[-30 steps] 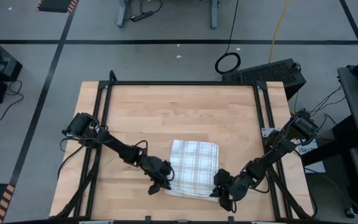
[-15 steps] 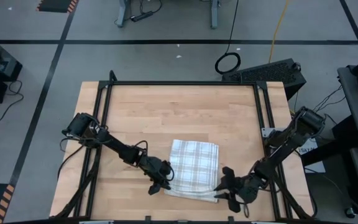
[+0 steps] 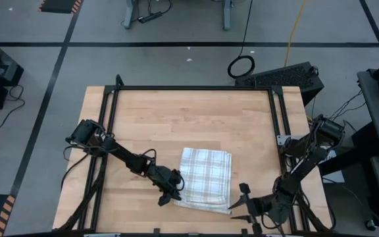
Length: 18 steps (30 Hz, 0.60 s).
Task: Roll towel
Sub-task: Roll the white towel
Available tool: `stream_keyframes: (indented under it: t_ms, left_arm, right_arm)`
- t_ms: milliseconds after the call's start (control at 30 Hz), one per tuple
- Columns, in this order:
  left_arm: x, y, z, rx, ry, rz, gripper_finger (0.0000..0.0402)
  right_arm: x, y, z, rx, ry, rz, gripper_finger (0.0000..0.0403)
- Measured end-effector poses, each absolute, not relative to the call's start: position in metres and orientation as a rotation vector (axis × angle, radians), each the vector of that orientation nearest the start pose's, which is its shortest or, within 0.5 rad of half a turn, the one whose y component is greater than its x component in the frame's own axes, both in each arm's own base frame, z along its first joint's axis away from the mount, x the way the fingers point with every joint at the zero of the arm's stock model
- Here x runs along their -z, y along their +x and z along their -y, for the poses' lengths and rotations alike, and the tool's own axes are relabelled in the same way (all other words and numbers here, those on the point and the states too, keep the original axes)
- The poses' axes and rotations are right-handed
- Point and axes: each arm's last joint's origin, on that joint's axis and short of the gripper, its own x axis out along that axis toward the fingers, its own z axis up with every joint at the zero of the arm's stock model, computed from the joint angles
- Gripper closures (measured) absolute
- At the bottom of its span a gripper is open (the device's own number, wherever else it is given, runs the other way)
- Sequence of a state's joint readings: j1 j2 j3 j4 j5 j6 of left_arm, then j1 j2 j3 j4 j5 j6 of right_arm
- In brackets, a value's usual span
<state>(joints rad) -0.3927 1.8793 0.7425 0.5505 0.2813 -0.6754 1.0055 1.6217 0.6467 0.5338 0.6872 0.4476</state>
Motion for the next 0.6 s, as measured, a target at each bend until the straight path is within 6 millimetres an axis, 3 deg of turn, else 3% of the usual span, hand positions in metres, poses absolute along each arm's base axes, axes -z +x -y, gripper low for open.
stream_keyframes:
  t_ms: [100, 333, 600]
  left_arm:
    - [-0.105, 0.309, 0.136, 0.426, -0.598, -0.787, 0.0379]
    - [-0.106, 0.309, 0.136, 0.417, -0.621, -0.79, 0.0379]
    - [-0.106, 0.31, 0.134, 0.414, -0.625, -0.782, 0.0372]
  right_arm:
    - [-0.154, 0.181, -0.25, -0.264, 0.098, -0.323, 0.0259]
    - [-0.114, 0.19, -0.25, -0.184, 0.029, -0.383, 0.027]
    - [-0.095, 0.2, -0.239, -0.021, 0.055, -0.398, 0.0271]
